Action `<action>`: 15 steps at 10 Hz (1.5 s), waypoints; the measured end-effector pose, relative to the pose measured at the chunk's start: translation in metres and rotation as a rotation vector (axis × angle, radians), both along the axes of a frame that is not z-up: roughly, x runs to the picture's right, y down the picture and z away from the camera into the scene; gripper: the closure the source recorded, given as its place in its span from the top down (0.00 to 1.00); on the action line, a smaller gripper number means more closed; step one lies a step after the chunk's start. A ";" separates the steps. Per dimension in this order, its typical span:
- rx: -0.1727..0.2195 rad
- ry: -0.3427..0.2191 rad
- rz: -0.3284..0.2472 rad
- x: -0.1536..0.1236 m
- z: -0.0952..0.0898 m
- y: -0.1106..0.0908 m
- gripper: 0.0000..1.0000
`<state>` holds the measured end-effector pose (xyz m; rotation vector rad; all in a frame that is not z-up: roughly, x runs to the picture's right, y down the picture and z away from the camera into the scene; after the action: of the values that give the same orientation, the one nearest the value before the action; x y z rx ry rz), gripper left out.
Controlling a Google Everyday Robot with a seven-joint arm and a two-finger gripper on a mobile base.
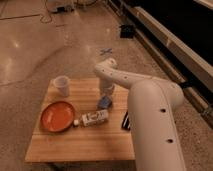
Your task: Wipe the white sponge on the table
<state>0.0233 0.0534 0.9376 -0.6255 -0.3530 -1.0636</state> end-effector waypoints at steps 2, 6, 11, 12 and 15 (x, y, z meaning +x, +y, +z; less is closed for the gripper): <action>-0.008 -0.003 0.014 -0.005 -0.015 0.000 0.29; -0.009 0.003 0.013 -0.014 -0.014 0.003 0.29; -0.007 0.004 0.030 -0.024 -0.014 0.021 0.29; -0.009 0.009 0.028 -0.015 -0.016 0.016 0.29; -0.015 0.026 0.039 -0.013 -0.032 0.013 0.29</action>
<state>0.0102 0.0666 0.9057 -0.6430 -0.3493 -1.0153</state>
